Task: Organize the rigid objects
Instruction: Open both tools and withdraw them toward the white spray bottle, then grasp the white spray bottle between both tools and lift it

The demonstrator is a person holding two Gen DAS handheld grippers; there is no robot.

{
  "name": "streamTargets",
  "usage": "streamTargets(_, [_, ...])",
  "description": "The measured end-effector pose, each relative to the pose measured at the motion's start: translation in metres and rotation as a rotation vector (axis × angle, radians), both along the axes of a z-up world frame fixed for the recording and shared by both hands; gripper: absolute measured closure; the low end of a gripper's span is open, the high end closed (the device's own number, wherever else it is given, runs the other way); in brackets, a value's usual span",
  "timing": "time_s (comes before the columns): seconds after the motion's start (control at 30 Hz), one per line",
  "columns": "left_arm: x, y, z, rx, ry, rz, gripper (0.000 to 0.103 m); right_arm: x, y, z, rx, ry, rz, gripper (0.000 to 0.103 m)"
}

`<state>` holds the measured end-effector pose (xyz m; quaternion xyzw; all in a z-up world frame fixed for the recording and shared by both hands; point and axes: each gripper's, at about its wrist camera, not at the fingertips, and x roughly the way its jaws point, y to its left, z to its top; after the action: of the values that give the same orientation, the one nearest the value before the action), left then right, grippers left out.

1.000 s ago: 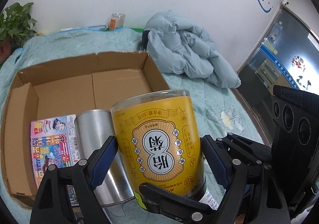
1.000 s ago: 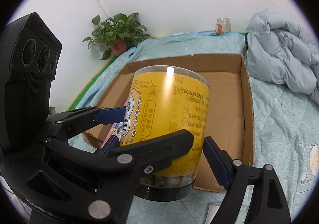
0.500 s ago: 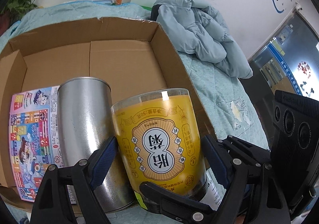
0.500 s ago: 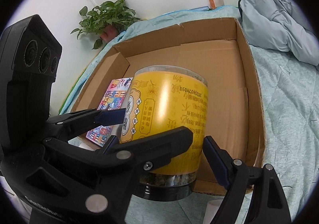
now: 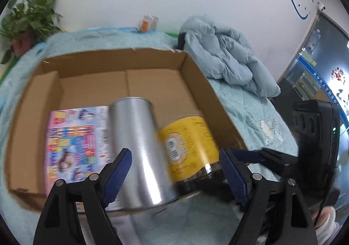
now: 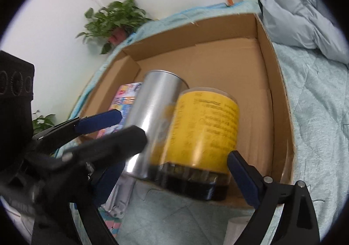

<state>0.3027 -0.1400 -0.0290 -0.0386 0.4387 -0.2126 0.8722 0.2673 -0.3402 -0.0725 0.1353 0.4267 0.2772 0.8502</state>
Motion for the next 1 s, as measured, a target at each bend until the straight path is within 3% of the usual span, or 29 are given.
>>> streamTargets(0.03, [-0.012, 0.012, 0.006, 0.025, -0.039, 0.026, 0.017, -0.01, -0.006, 0.003, -0.007, -0.028, -0.018, 0.007])
streamTargets(0.1, [-0.031, 0.032, 0.013, 0.066, -0.099, 0.074, 0.001, -0.029, -0.018, 0.006, -0.032, -0.075, -0.066, 0.007])
streamTargets(0.2, [-0.066, 0.068, 0.021, 0.114, -0.178, 0.158, 0.001, -0.062, -0.047, 0.004, -0.077, -0.122, -0.159, 0.007])
streamTargets(0.27, [-0.084, 0.088, 0.02, 0.127, -0.172, 0.196, 0.001, -0.074, -0.062, -0.001, -0.094, -0.115, -0.205, 0.007])
streamTargets(0.47, [-0.132, 0.118, 0.002, 0.088, -0.086, 0.249, 0.001, -0.108, -0.09, -0.03, -0.122, 0.022, -0.284, 0.011])
streamTargets(0.63, [-0.167, 0.098, 0.001, 0.039, -0.074, 0.168, 0.001, -0.132, -0.085, -0.049, -0.132, 0.097, -0.265, 0.027])
streamTargets(0.77, [-0.188, 0.091, 0.018, 0.05, -0.113, 0.131, 0.001, -0.142, -0.072, -0.063, -0.171, 0.147, -0.243, 0.065])
streamTargets(0.87, [-0.198, 0.094, 0.038, 0.052, -0.143, 0.15, 0.001, -0.157, -0.063, -0.061, -0.218, 0.102, -0.237, 0.066])
streamTargets(1.0, [-0.207, 0.076, 0.048, 0.042, -0.125, 0.063, 0.001, -0.176, -0.051, -0.059, -0.257, 0.072, -0.182, 0.07])
